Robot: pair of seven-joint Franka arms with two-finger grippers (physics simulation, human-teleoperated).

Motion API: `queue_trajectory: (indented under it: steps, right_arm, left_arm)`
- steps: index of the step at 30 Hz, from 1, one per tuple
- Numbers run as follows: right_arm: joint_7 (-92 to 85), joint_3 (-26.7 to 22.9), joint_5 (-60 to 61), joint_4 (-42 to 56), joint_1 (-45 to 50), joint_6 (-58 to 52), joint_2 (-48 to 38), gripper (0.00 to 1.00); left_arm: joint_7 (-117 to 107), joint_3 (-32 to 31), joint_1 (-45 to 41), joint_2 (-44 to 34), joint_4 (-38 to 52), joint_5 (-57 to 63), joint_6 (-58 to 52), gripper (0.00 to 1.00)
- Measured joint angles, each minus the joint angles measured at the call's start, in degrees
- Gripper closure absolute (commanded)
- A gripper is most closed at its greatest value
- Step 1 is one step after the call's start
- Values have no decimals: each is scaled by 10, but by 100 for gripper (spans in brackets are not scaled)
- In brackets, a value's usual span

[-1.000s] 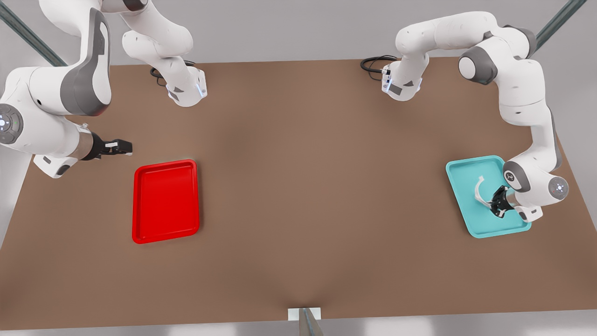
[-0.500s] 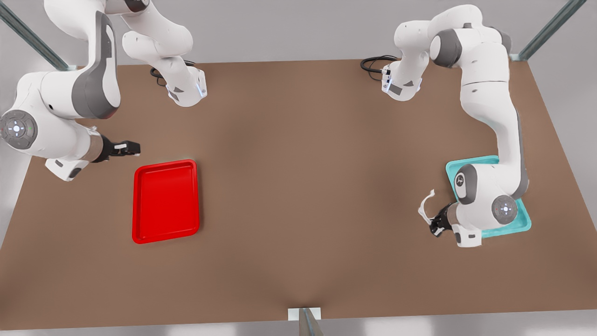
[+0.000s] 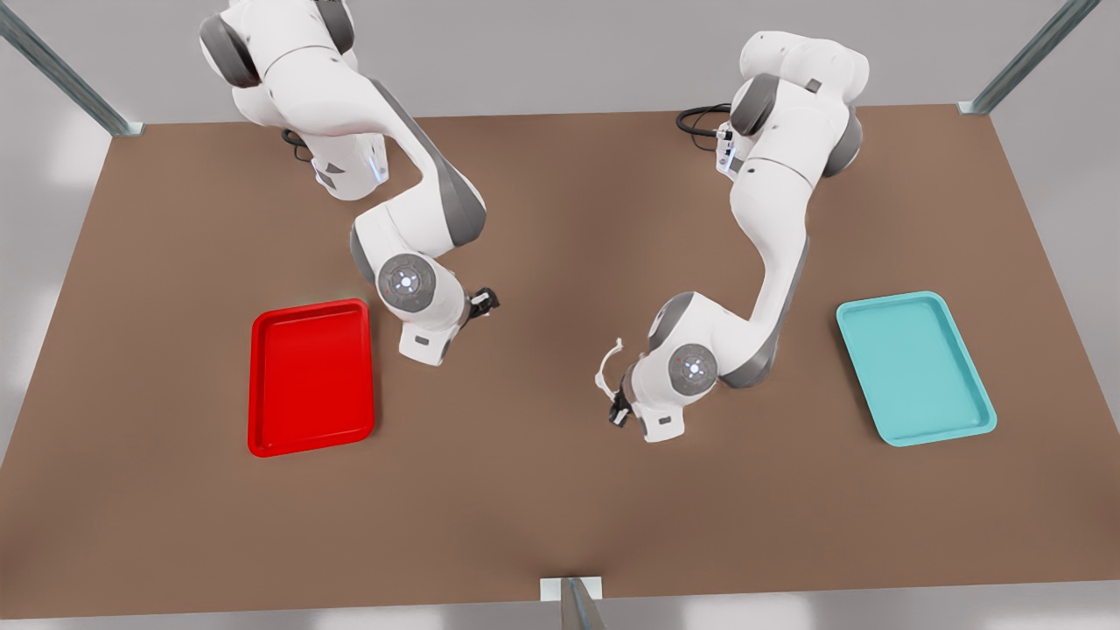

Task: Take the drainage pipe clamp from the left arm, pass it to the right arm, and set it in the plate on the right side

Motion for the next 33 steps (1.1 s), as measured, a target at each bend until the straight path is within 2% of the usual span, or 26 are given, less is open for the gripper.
queue_trajectory:
  steps: [5,15,33]
  right_arm:
    - [78,0,32,-9,41,110,28,0]
    - [198,0,82,10,88,279,93,0]
    - [300,0,83,10,97,344,157,0]
  left_arm:
    - [-101,-14,-15,26,31,0,22,79]
    - [-236,-21,-17,34,33,-2,38,79]
    - [-348,-21,-15,33,31,-7,38,79]
